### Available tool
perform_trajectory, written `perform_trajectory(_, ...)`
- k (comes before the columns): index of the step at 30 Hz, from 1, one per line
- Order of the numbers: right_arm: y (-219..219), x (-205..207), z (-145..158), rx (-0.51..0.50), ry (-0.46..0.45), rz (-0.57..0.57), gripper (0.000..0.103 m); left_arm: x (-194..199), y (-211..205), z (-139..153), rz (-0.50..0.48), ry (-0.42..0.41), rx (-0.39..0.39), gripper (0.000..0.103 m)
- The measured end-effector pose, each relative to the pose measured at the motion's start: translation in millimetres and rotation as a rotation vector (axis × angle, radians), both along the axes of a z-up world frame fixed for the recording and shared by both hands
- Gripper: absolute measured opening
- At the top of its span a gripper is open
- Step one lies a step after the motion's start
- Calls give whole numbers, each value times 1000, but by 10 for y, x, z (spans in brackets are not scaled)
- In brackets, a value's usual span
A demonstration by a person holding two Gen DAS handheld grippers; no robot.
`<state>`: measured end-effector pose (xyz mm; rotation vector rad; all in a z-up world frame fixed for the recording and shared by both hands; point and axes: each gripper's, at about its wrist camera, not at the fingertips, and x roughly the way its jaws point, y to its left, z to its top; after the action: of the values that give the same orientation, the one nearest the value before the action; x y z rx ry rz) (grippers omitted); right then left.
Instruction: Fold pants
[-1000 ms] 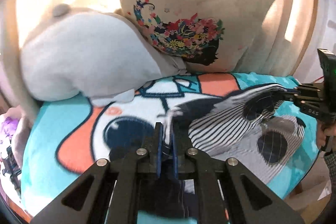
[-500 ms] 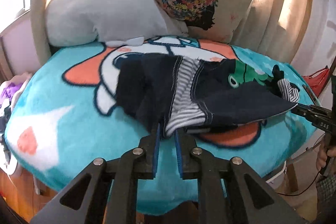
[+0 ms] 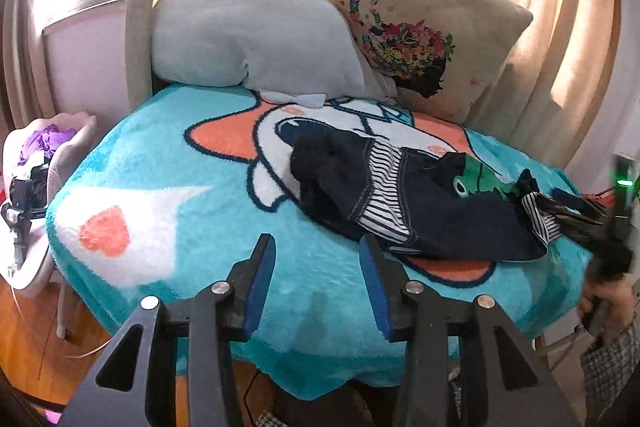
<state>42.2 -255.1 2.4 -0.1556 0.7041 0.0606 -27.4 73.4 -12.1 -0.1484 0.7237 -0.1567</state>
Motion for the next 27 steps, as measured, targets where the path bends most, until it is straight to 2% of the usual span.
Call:
perform_trajectory(1, 53, 93, -85, -64, 10, -26, 59, -14, -13, 9, -1, -2, 5, 42)
perform_trajectory(2, 71, 172, -173, -122, 21, -60, 47, -29, -23, 18, 0, -5, 10, 43)
perform_trajectory(3, 51, 209, -216, -138, 29, -80, 18, -39, -28, 28, -1, -8, 14, 43)
perform_trajectory(4, -14, 226, -237, -114, 44, -92, 12, -48, -30, 39, 0, -12, 14, 43)
perform_trajectory(6, -251, 152, -169, 4, 25, -120, 10, -42, -32, 55, 8, -16, 7, 43)
perform_trajectory(10, -761, -15, -55, 164, -29, -210, 10, -2, -58, 53, 19, -18, -16, 43)
perform_trajectory(13, -1198, -144, -87, 305, -43, -294, 10, 22, -94, 11, 16, -2, -22, 43)
perform_trajectory(19, -1754, -455, -363, 392, -6, -516, 11, 59, -118, -47, 25, 29, -25, 43)
perform_trajectory(22, -1889, -674, -281, 428, -59, -586, 11, 89, -129, -37, 28, 35, -33, 43)
perform_trajectory(24, -1832, -795, -66, 477, -147, -542, 12, 118, -154, -26, 27, 38, -44, 43)
perform_trajectory(25, -1762, -814, 52, 513, -183, -484, 14, 130, -177, -20, 28, 38, -47, 43)
perform_trajectory(26, -1626, -793, 188, 563, -211, -384, 23, 136, -207, -19, 29, 38, -47, 43)
perform_trajectory(27, -1501, -744, 265, 597, -214, -297, 39, 138, -227, -21, 26, 38, -46, 44)
